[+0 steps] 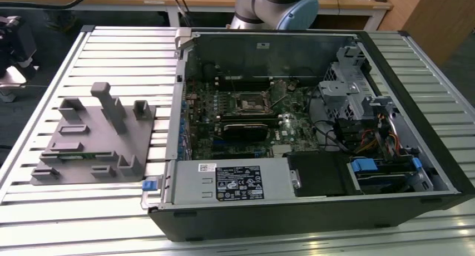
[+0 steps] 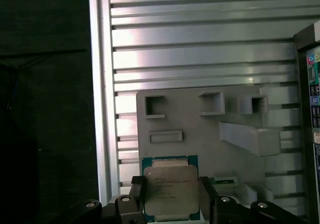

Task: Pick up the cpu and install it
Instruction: 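Pick up the cpu and move it towards the insertion slot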

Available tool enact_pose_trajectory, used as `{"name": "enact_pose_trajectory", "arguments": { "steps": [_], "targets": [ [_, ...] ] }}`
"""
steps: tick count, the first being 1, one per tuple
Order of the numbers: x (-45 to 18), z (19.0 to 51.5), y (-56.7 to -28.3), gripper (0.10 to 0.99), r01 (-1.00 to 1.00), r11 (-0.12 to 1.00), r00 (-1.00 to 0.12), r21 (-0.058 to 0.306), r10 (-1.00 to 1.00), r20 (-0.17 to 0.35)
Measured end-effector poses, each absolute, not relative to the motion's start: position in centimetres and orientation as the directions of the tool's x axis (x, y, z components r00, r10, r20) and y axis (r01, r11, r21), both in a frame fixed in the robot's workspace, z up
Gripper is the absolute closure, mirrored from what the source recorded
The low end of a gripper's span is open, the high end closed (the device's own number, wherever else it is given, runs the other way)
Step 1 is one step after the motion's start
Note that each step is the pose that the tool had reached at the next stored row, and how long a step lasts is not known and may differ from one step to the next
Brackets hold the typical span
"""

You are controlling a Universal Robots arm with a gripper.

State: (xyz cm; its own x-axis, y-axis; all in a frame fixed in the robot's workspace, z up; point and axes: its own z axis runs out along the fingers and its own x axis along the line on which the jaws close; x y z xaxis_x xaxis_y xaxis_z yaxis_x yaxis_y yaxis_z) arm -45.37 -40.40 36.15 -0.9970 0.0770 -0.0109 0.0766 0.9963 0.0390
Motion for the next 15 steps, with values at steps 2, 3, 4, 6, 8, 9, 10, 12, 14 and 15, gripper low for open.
{"name": "enact_pose_trajectory", "arguments": {
  "steps": [2,3,4,6,8,9,10,12,14,15],
  "targets": [
    [-45.4,36.6,-40.4,0.561,0.077,0.996,-0.997,0.039,0.077,-0.011],
    [-45.4,36.8,-40.4,0.561,0.077,0.996,-0.997,0.039,0.077,-0.011],
    [-45.4,37.1,-40.4,0.561,0.077,0.996,-0.997,0.039,0.077,-0.011],
    [-45.4,37.6,-40.4,0.561,0.077,0.996,-0.997,0.039,0.077,-0.011],
    [-45.4,38.1,-40.4,0.561,0.077,0.996,-0.997,0.039,0.077,-0.011],
    [-45.4,38.3,-40.4,0.561,0.077,0.996,-0.997,0.039,0.077,-0.011],
    [-45.4,38.6,-40.4,0.561,0.077,0.996,-0.997,0.039,0.077,-0.011],
    [-45.4,39.1,-40.4,0.561,0.077,0.996,-0.997,0.039,0.077,-0.011],
    [-45.4,39.5,-40.4,0.561,0.077,0.996,-0.997,0.039,0.077,-0.011],
    [-45.4,39.6,-40.4,0.561,0.076,0.996,-0.997,0.039,0.077,-0.011]
  ]
}}
